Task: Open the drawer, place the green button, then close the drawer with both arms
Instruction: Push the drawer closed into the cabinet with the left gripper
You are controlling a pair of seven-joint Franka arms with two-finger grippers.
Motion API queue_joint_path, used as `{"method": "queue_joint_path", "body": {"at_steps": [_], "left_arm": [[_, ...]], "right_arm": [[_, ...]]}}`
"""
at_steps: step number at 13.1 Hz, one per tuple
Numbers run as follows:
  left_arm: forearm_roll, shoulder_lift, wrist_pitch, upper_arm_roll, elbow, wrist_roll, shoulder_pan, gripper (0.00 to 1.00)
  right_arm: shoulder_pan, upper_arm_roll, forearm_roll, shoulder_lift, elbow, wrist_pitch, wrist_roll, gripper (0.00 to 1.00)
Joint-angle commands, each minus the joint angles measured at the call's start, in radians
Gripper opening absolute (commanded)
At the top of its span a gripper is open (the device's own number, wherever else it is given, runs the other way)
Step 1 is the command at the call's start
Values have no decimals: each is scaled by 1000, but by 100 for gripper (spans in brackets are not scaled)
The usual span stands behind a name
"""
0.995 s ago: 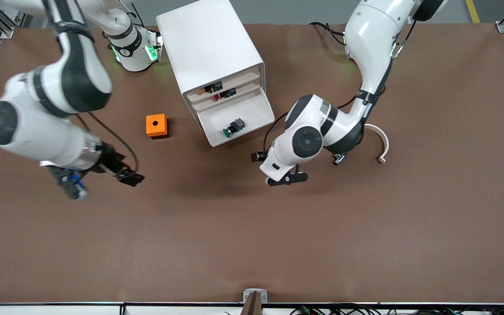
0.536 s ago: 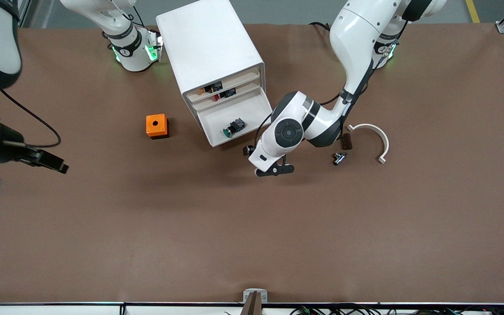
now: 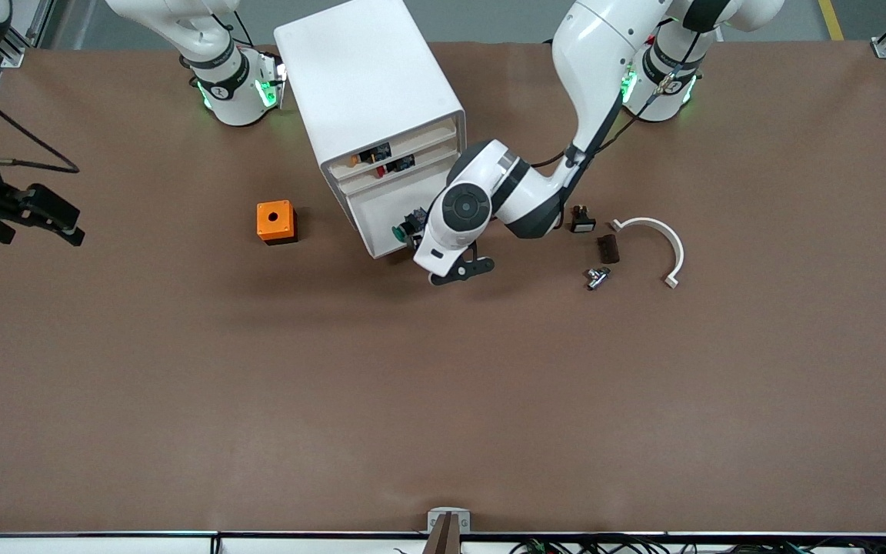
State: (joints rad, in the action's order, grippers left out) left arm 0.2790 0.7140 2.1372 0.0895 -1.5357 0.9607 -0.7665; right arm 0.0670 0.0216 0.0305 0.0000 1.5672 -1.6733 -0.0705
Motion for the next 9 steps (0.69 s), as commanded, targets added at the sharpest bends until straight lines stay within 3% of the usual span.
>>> {"method": "queue_joint_path", "body": {"at_steps": [1, 4, 9], "left_arm": [[5, -8, 0, -8, -29, 24, -31, 100], [5, -11, -25, 3, -30, 105, -56, 100], [12, -13, -51, 10, -26, 161, -114, 100]], "right_arm": [[-39, -42, 32, -66, 77, -26, 0, 100], [-53, -35, 13, -38, 21, -23, 3, 100], [-52, -29, -21, -45, 25, -16, 14, 100]]}}
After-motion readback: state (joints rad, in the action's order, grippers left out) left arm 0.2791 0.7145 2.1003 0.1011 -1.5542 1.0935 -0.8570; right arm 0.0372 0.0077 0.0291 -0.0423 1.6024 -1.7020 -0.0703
